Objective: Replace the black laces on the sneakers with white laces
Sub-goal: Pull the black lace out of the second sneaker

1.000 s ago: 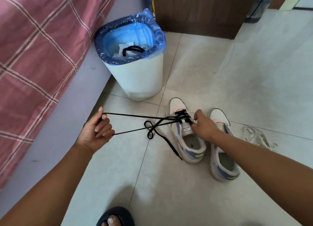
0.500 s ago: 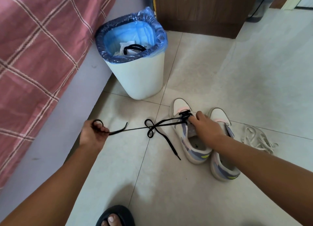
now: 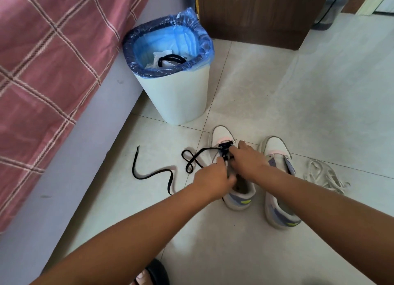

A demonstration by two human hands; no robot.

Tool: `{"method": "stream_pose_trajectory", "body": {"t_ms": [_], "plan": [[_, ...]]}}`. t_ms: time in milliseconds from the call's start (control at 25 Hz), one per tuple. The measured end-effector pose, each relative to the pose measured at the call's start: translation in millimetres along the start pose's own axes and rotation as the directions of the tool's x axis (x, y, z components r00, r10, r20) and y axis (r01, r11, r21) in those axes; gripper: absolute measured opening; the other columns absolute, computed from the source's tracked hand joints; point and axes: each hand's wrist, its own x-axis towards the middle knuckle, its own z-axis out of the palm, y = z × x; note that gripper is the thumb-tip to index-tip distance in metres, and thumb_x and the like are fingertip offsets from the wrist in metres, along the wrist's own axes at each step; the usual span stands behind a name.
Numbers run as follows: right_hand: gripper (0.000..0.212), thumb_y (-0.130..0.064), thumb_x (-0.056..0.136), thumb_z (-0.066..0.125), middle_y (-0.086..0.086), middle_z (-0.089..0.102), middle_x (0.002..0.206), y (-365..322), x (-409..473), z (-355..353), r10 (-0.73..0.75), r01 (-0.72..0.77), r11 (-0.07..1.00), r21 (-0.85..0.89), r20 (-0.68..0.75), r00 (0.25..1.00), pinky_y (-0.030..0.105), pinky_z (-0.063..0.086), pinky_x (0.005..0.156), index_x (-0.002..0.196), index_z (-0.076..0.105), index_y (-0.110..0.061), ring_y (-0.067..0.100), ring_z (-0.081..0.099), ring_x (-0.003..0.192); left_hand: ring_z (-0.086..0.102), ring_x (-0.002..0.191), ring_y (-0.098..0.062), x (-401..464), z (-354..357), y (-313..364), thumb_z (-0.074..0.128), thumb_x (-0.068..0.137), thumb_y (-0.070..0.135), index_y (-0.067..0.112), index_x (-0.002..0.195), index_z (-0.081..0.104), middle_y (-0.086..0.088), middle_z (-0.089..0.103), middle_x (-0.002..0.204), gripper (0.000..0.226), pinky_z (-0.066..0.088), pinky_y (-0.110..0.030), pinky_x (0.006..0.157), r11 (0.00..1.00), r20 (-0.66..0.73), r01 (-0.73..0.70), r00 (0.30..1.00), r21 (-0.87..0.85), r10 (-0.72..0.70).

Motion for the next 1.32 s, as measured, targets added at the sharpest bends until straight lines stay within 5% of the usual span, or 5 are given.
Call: {"method": "stream_pose_trajectory", "body": {"t_ms": [120, 240, 360, 600, 1320], "plan": [[0.009, -0.024, 0.089, 0.052, 0.012, 0.047, 0.106, -1.5, 2.5, 0.6, 0.048, -0.055, 0.903, 0.426, 0.027, 0.998, 0.029, 0.043, 0.074, 0.089, 0.056, -0.016, 0.025, 0.051, 0.09, 0.062, 0.104, -0.032, 13.5, 14.2, 3.1, 0.037, 0.098, 0.026, 0.0, 0.138, 0.026, -0.013, 0.062, 0.116, 0.049, 0.037, -0.032, 0.069, 0.993, -0.045, 0.113, 0.993, 0.032, -0.111], [0.022, -0.027, 0.092, 0.05, 0.0, 0.052, 0.075, -0.4, -2.4, -10.3, 0.198, -0.309, 0.312, 0.899, 0.256, 0.946, 0.022, 0.039, 0.058, 0.071, 0.053, -0.018, 0.012, 0.044, 0.065, 0.059, 0.106, -0.036, 19.1, 12.1, -10.6, 0.036, 0.098, 0.024, 0.0, 0.136, 0.027, -0.016, 0.061, 0.118, 0.046, 0.035, -0.032, 0.07, 0.978, -0.058, 0.185, 0.98, -0.099, -0.191], [0.036, -0.04, 0.092, 0.044, -0.004, 0.046, 0.068, 7.8, -3.4, -5.7, 0.145, -0.443, -0.177, 0.879, 0.468, 0.872, 0.027, 0.035, 0.062, 0.065, 0.052, -0.018, 0.011, 0.04, 0.065, 0.059, 0.101, -0.035, 17.7, 5.5, -22.0, 0.038, 0.097, 0.026, 0.003, 0.124, 0.036, -0.015, 0.062, 0.112, 0.036, 0.036, -0.032, 0.07, 0.973, -0.06, 0.179, 0.98, -0.144, -0.189], [0.05, -0.045, 0.091, 0.041, 0.001, 0.051, 0.065, 28.3, 1.2, -5.7, 0.063, -0.281, -0.591, 0.756, 0.39, 0.919, 0.046, 0.038, 0.092, 0.049, 0.044, -0.017, 0.021, 0.051, 0.078, 0.058, 0.1, -0.033, 18.0, -1.0, -38.2, 0.035, 0.098, 0.024, 0.004, 0.114, 0.046, -0.014, 0.062, 0.111, 0.028, 0.035, -0.03, 0.069, 0.982, -0.034, 0.18, 0.983, -0.064, -0.183], [0.011, -0.014, 0.063, 0.048, -0.005, 0.023, 0.036, 135.4, 14.5, -90.4, 0.472, 0.327, -0.705, 0.629, 0.071, 0.879, 0.013, 0.028, 0.041, 0.067, 0.039, -0.019, 0.008, 0.027, 0.033, 0.059, 0.101, -0.031, 6.8, -8.8, -66.7, 0.034, 0.099, 0.026, 0.004, 0.11, 0.05, -0.012, 0.062, 0.112, 0.03, 0.036, -0.029, 0.072, 0.968, -0.04, 0.241, 0.97, 0.064, -0.239]]}}
